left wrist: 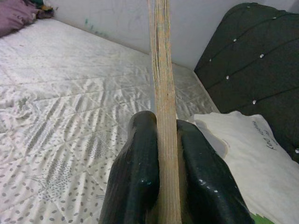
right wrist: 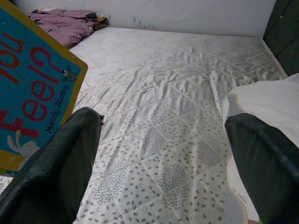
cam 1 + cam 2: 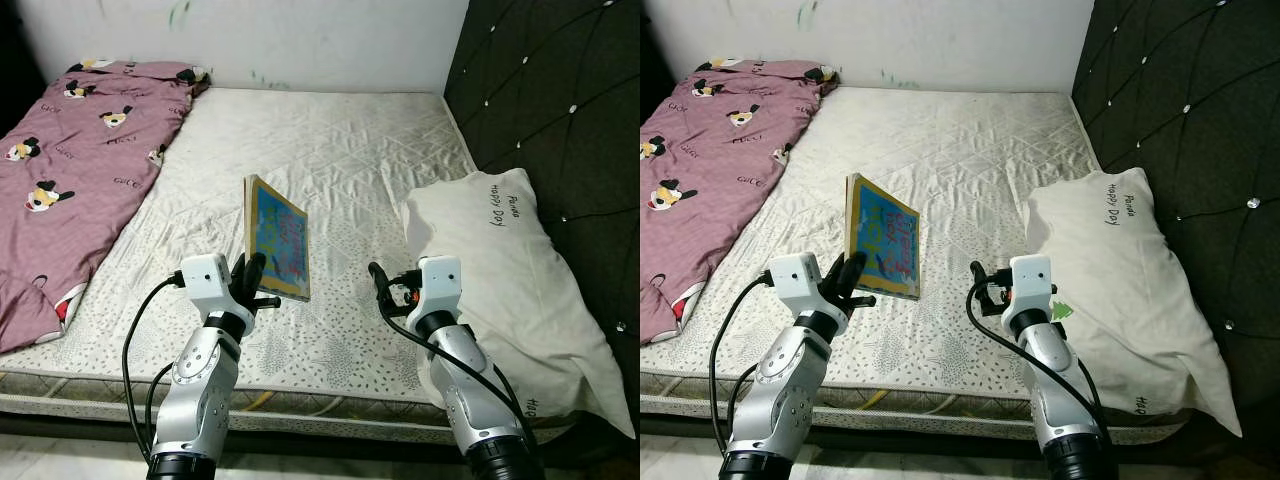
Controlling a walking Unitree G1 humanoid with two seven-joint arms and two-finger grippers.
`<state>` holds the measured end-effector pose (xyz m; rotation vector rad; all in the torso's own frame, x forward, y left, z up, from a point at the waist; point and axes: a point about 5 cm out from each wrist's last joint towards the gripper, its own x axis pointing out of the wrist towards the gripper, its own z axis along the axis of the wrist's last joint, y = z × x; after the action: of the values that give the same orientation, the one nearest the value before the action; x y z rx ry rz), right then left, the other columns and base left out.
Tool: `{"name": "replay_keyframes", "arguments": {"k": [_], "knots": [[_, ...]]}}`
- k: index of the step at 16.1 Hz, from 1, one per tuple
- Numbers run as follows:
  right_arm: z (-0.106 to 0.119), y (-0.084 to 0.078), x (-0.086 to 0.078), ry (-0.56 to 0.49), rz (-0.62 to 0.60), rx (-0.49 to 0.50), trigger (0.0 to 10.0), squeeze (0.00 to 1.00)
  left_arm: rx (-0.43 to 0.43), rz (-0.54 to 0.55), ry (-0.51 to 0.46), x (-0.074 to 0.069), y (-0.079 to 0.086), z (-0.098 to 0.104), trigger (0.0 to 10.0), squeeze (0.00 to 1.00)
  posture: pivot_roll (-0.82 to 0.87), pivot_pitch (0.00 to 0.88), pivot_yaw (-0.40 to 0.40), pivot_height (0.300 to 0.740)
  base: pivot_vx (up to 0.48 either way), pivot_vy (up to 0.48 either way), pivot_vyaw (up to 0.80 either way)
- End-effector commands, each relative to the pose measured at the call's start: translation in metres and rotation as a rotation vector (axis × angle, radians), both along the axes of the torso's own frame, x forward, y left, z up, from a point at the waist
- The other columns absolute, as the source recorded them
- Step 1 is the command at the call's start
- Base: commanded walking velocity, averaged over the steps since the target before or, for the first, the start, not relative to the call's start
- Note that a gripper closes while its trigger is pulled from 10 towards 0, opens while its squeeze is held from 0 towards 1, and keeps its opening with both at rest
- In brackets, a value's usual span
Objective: Clean up the room
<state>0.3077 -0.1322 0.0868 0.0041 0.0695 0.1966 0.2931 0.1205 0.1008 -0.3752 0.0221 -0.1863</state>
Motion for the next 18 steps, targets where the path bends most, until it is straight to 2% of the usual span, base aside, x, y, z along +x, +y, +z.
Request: {"name": "replay_keyframes", "arguments": {"k": [1, 3, 4, 6, 7, 9, 11, 18], "knots": [[0.004, 0.002, 0.001, -0.016, 0.014, -0.003, 10.0, 0.00, -0.017, 0.008, -0.036, -0.001, -0.004, 0.008, 10.0, 0.00, -0.03, 0.073, 0.012, 0.710, 0.000, 0.000, 0.00], [0.005, 0.002, 0.001, -0.017, 0.014, -0.002, 10.0, 0.00, -0.005, 0.011, -0.037, -0.001, -0.003, 0.008, 10.0, 0.00, -0.03, 0.072, 0.013, 0.685, 0.000, 0.000, 0.00], [0.007, 0.002, 0.001, -0.029, 0.011, 0.000, 10.0, 0.00, 0.049, 0.025, -0.047, -0.002, 0.001, 0.011, 10.0, 0.00, -0.03, 0.072, 0.015, 0.685, 0.000, 0.000, 0.00], [0.013, -0.003, -0.001, -0.051, -0.002, 0.001, 10.0, 0.00, 0.127, 0.056, -0.061, -0.008, 0.016, 0.014, 10.0, 0.00, -0.03, 0.072, 0.015, 0.685, 0.000, 0.000, 0.00], [0.016, -0.007, -0.001, -0.067, -0.021, 0.000, 10.0, 0.00, 0.138, 0.076, -0.053, -0.012, 0.024, 0.013, 10.0, 0.00, -0.02, 0.074, 0.016, 0.685, 0.000, 0.000, 0.00], [0.019, -0.014, -0.002, -0.085, -0.077, 0.039, 10.0, 0.00, 0.142, 0.116, -0.035, -0.022, 0.035, 0.007, 10.0, 0.00, -0.02, 0.075, 0.014, 0.685, 0.000, 0.000, 0.00], [0.022, -0.011, -0.002, -0.095, -0.073, 0.039, 10.0, 0.00, 0.145, 0.157, -0.001, -0.033, 0.043, 0.001, 10.0, 0.00, -0.02, 0.078, 0.014, 0.685, 0.000, 0.000, 0.00], [0.020, -0.012, -0.001, -0.084, -0.068, 0.032, 10.0, 0.00, 0.121, 0.175, 0.024, -0.029, 0.046, 0.002, 10.0, 0.00, -0.01, 0.078, 0.013, 0.685, 0.000, 0.000, 0.00]]}}
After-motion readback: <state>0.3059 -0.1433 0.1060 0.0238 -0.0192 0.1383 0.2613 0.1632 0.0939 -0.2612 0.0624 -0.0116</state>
